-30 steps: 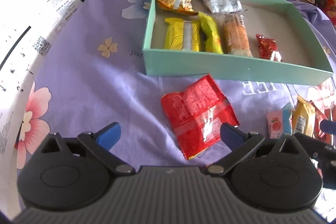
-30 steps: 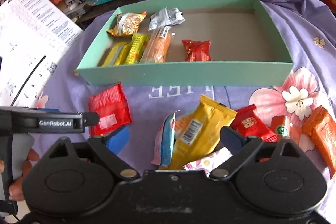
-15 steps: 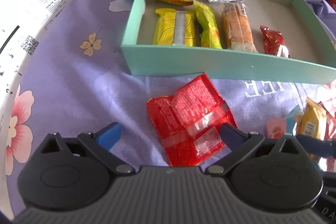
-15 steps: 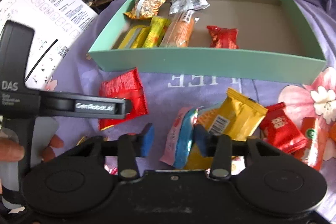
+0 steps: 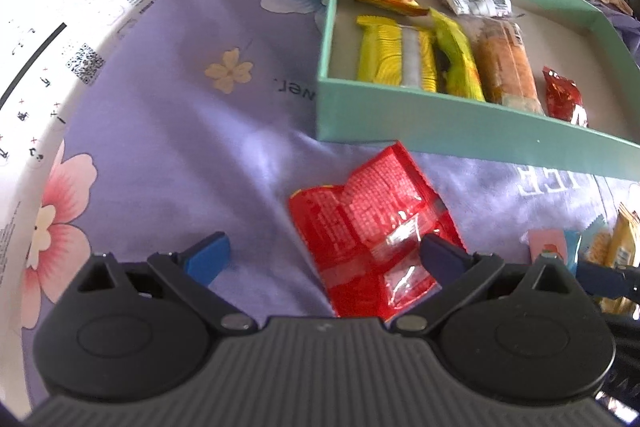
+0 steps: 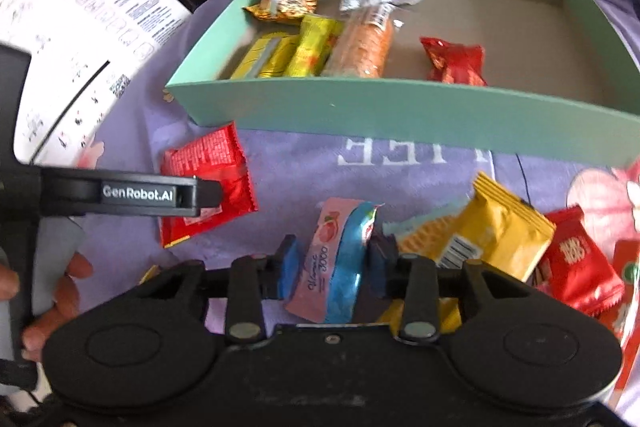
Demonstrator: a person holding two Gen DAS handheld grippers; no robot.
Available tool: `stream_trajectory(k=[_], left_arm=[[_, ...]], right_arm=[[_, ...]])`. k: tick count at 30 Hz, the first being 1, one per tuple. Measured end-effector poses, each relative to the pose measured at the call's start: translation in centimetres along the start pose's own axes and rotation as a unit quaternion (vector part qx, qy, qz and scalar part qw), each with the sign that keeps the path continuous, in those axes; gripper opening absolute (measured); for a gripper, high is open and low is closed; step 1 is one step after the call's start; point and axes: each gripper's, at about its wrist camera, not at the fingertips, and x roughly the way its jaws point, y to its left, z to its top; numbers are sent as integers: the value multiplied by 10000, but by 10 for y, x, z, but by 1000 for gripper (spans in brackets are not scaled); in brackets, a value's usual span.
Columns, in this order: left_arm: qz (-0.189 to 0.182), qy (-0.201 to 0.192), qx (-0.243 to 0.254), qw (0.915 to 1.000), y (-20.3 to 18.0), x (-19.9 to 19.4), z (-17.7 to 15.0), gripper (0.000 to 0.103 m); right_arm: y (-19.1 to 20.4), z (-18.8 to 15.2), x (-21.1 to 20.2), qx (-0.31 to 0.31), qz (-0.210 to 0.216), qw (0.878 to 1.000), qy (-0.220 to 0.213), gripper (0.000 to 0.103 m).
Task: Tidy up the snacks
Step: 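Grasp the large red packet with the left tool while the right tool grasps the pink-blue candy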
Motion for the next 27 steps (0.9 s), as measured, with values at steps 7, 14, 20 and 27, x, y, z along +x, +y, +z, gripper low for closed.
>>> stream_trajectory(k=[7,14,20,27], left_arm=[[28,1,123,9999,-9,3,3,103],[-67,-326,706,9969,-37,-7,-5,58],[-199,-383,684,9967,-37,-14,-9,38],[-292,-411,645,9966,-30,-31,-14,29]], right_arm=[[11,-2,0,-492,-329,9982,-43,32],[-7,-3,-2,-150,-223,9996,-101,31],[-7,-5,-1,-140,-238,9995,-160,32],[-11,-4,-10,111,-149,9998,-103,30]])
